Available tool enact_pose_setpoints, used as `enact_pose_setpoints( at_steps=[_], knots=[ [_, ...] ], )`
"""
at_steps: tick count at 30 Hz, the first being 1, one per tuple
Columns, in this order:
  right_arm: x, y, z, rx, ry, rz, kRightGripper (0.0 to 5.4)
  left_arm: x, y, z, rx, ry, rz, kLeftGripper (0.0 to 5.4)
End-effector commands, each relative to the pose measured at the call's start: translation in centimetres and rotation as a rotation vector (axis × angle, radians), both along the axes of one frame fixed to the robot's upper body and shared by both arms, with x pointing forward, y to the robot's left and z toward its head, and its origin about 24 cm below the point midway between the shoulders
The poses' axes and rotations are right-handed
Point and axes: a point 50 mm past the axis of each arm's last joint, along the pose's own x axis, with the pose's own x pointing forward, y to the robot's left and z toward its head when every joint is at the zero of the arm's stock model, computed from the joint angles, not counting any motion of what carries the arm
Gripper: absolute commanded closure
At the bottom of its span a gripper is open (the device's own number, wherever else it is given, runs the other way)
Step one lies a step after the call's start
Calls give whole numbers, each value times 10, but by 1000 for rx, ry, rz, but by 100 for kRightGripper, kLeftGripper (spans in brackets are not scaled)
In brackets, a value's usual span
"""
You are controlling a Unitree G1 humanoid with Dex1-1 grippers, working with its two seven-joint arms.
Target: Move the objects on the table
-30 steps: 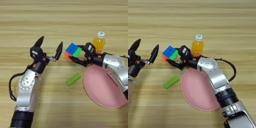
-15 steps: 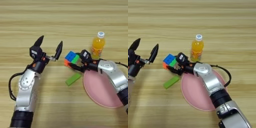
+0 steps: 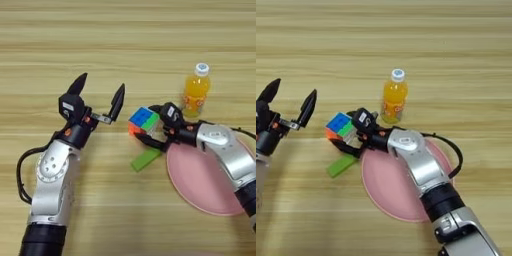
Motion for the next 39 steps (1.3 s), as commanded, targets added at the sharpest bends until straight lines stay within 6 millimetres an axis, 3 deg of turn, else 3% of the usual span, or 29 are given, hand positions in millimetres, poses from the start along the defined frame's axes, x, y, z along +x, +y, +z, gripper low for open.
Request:
enact_pose_setpoints(
  at_steps=[1,7,13,26,39],
  knots=[
    [-3,-1,16,52,-43,6,2,-1,2,2,4,-8,-4,0],
    [-11,-11,39,95,-102,11,1,-2,1,1,5,-5,-3,0],
    [-26,-43,53,78,-140,25,1,-1,1,1,4,-3,-3,0],
    [-44,-113,44,-40,-85,-93,1,-1,0,0,4,-3,-2,0],
    [-68,-140,25,-114,5,-147,1,0,-1,-1,5,4,-5,0]
  ],
)
